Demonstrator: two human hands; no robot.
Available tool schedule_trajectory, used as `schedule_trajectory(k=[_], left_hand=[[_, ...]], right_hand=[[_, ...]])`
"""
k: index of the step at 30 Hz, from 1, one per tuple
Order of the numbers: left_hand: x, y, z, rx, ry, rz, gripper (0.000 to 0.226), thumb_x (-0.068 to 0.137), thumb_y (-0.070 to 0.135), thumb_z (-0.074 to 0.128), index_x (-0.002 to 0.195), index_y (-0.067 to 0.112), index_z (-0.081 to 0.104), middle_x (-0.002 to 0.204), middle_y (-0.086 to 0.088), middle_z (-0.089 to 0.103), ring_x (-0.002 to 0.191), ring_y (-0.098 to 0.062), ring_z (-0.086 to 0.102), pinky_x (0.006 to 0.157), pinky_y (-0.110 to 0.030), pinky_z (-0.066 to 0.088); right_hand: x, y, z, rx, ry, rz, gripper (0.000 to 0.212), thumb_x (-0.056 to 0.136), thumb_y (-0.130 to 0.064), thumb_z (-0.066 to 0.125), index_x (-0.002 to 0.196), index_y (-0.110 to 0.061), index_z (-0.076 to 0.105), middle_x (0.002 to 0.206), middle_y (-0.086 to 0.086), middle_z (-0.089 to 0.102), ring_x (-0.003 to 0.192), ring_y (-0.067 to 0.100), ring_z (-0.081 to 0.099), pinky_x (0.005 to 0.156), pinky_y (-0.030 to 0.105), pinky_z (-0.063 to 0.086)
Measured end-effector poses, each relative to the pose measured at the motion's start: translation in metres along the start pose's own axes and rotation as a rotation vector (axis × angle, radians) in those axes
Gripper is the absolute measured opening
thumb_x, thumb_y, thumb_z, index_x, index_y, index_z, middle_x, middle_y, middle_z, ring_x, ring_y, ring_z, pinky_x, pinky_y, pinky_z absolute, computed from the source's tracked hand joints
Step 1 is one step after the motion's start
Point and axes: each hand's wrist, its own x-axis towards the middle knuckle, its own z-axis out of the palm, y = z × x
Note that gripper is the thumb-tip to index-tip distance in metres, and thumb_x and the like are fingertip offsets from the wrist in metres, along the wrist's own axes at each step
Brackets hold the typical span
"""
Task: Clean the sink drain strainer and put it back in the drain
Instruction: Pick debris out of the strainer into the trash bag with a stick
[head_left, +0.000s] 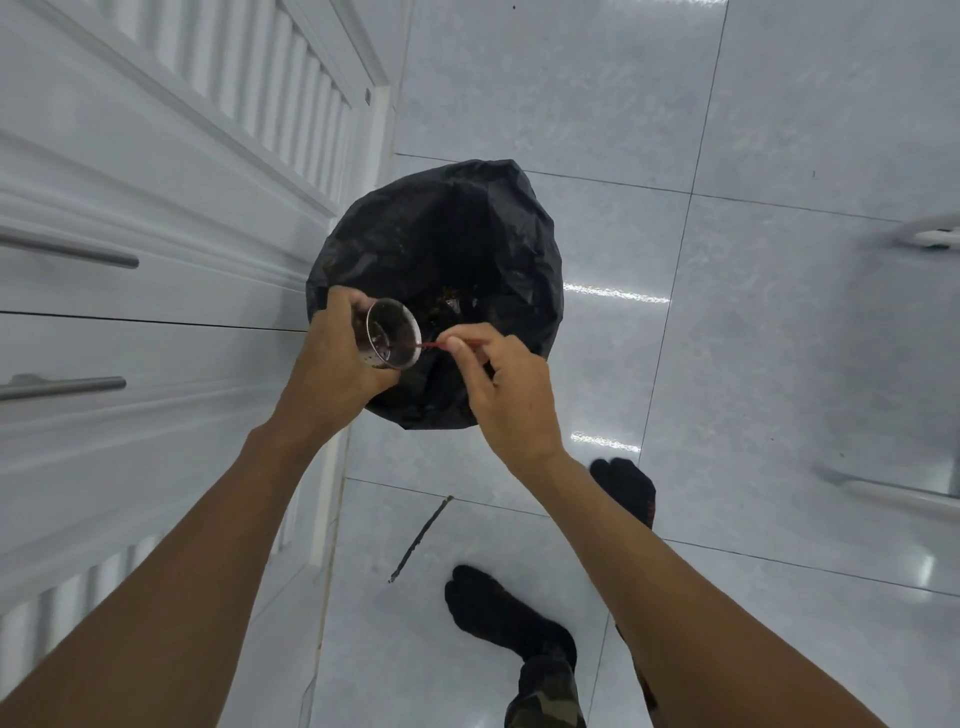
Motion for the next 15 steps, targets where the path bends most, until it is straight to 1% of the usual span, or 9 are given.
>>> schedule_trajectory(k=[2, 3, 6, 8, 9, 11, 12, 13, 15], left_hand=[[0.0, -0.002, 0.004, -0.007, 0.043, 0.031, 0.075, 0.071, 0.031, 0.092, 0.127, 0.024, 0.042, 0.121, 0.0, 0.058, 0.108, -0.016, 0.058, 0.08, -0.013, 0.047], [0.001, -0.002, 0.005, -0.016, 0.062, 0.052, 0.075, 0.071, 0.034, 0.091, 0.128, 0.025, 0.042, 0.121, 0.001, 0.059, 0.108, -0.014, 0.058, 0.081, -0.012, 0.046], [0.002, -0.003, 0.007, -0.027, 0.097, 0.085, 0.077, 0.071, 0.04, 0.09, 0.13, 0.026, 0.043, 0.123, 0.002, 0.06, 0.111, -0.014, 0.057, 0.085, -0.015, 0.047], [0.002, -0.004, 0.008, -0.018, 0.103, 0.093, 0.076, 0.071, 0.038, 0.09, 0.131, 0.025, 0.044, 0.124, 0.002, 0.06, 0.113, -0.016, 0.057, 0.087, -0.014, 0.045], [0.002, -0.004, 0.008, -0.017, 0.101, 0.096, 0.076, 0.072, 0.037, 0.09, 0.131, 0.024, 0.045, 0.124, 0.002, 0.06, 0.113, -0.016, 0.057, 0.086, -0.013, 0.044], [0.003, -0.004, 0.008, -0.024, 0.09, 0.094, 0.075, 0.072, 0.039, 0.089, 0.13, 0.023, 0.045, 0.121, 0.004, 0.06, 0.11, -0.015, 0.057, 0.084, -0.01, 0.041], [0.003, -0.002, 0.008, -0.032, 0.086, 0.089, 0.075, 0.072, 0.043, 0.088, 0.13, 0.023, 0.045, 0.119, 0.007, 0.059, 0.108, -0.013, 0.057, 0.082, -0.008, 0.04], [0.003, 0.0, 0.007, -0.043, 0.087, 0.083, 0.076, 0.071, 0.049, 0.084, 0.13, 0.022, 0.045, 0.118, 0.009, 0.057, 0.106, -0.011, 0.056, 0.081, -0.006, 0.039], [0.002, 0.004, 0.007, -0.07, 0.102, 0.073, 0.079, 0.07, 0.058, 0.078, 0.131, 0.021, 0.045, 0.118, 0.011, 0.057, 0.105, -0.009, 0.055, 0.08, -0.003, 0.039]], right_hand=[[0.006, 0.0, -0.003, -0.003, 0.049, 0.005, 0.021, 0.103, -0.034, 0.056, 0.113, -0.025, 0.071, 0.106, -0.011, 0.073, 0.094, 0.008, 0.063, 0.086, 0.021, 0.056], [0.008, 0.0, -0.005, 0.0, 0.041, -0.009, 0.021, 0.103, -0.035, 0.056, 0.113, -0.025, 0.072, 0.105, -0.012, 0.073, 0.092, 0.007, 0.063, 0.085, 0.022, 0.056], [0.006, -0.007, 0.0, -0.136, -0.059, -0.121, 0.02, 0.101, -0.034, 0.058, 0.113, -0.026, 0.072, 0.101, -0.009, 0.074, 0.086, 0.008, 0.063, 0.08, 0.024, 0.059], [0.007, -0.007, 0.0, -0.247, 0.008, -0.129, 0.022, 0.101, -0.033, 0.058, 0.114, -0.025, 0.073, 0.103, -0.004, 0.075, 0.088, 0.012, 0.064, 0.079, 0.022, 0.055], [0.009, -0.007, -0.002, -0.268, 0.057, -0.104, 0.023, 0.102, -0.035, 0.056, 0.116, -0.026, 0.072, 0.104, -0.004, 0.075, 0.09, 0.012, 0.064, 0.079, 0.018, 0.051], [0.012, -0.009, -0.005, -0.244, 0.093, -0.092, 0.026, 0.103, -0.037, 0.053, 0.117, -0.027, 0.072, 0.106, -0.007, 0.074, 0.091, 0.008, 0.061, 0.078, 0.009, 0.044], [0.011, -0.011, -0.004, -0.206, 0.068, -0.114, 0.026, 0.103, -0.037, 0.053, 0.117, -0.026, 0.072, 0.106, -0.008, 0.074, 0.09, 0.006, 0.06, 0.078, 0.008, 0.044], [0.008, -0.013, -0.001, -0.158, 0.027, -0.137, 0.025, 0.102, -0.035, 0.055, 0.117, -0.024, 0.072, 0.105, -0.006, 0.074, 0.089, 0.006, 0.061, 0.078, 0.01, 0.049], [0.003, -0.016, 0.004, -0.083, -0.029, -0.142, 0.025, 0.101, -0.033, 0.059, 0.118, -0.021, 0.073, 0.105, -0.003, 0.075, 0.088, 0.009, 0.064, 0.082, 0.019, 0.057]])
